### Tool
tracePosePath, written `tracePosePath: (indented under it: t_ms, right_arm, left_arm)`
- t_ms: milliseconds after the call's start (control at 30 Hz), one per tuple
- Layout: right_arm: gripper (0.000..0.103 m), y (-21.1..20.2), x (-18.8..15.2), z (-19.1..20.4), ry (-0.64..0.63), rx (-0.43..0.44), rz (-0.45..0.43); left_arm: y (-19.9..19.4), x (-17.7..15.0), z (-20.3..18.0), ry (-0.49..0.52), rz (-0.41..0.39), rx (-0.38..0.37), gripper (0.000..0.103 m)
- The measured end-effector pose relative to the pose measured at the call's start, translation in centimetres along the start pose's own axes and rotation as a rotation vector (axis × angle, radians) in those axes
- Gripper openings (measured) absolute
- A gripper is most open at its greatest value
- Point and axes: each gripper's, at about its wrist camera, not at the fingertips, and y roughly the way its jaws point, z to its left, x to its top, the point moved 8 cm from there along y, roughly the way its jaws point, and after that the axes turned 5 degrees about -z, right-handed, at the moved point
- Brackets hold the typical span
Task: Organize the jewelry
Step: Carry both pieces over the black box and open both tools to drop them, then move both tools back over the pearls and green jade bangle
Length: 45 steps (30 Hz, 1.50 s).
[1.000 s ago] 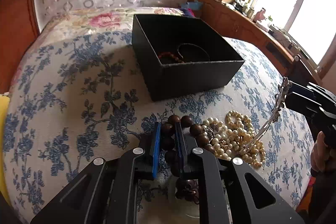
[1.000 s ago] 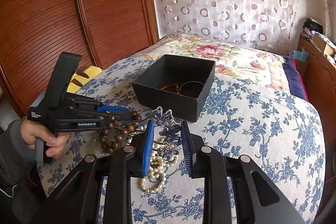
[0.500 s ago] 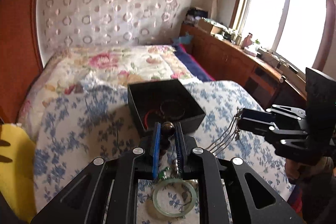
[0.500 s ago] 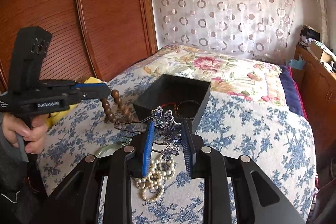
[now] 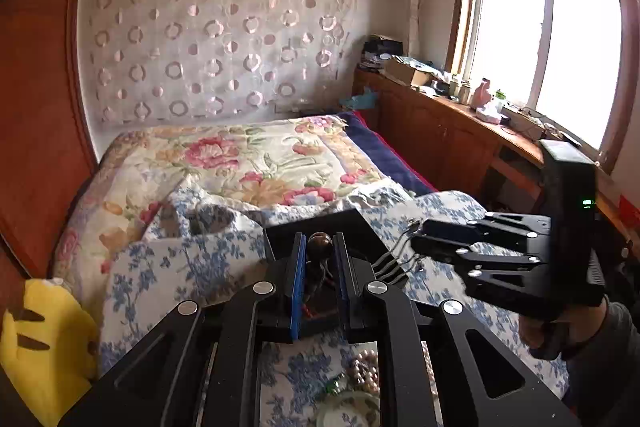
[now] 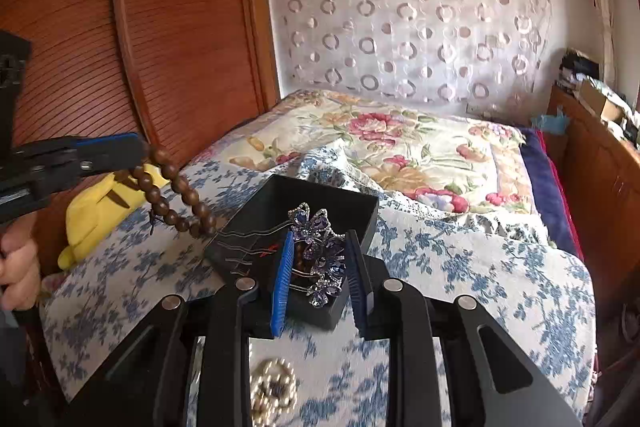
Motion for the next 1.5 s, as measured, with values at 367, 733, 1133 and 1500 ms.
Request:
tracePosePath:
  t_ms: [367,733,1133,1500]
  right_arm:
    - [0.03,5.8,-2.0,0.5,-0.012,-0.008,0.124]
    - [0.037,2.1,-2.9,-0.4,0.001,-0.012,0.07]
    - [0.037,-1.7,-4.8,-1.4,0.031,-0.01,0.034]
    - [0.037,-2.8,-8.4,-0.6,0.037,0.016,0.076]
  left_arm:
    - [2.3,1.2,0.5,0.007,0.007,0.028,0.012]
    - [4.6,0.8,0.8,0.009,0.027,0.023,0.012]
    - [6.4,-0.3,-0.8,0.043,0.047,0.041,0.025]
    - [3.4,-4.1,-1.6,0.073,0.056,0.031,0.062]
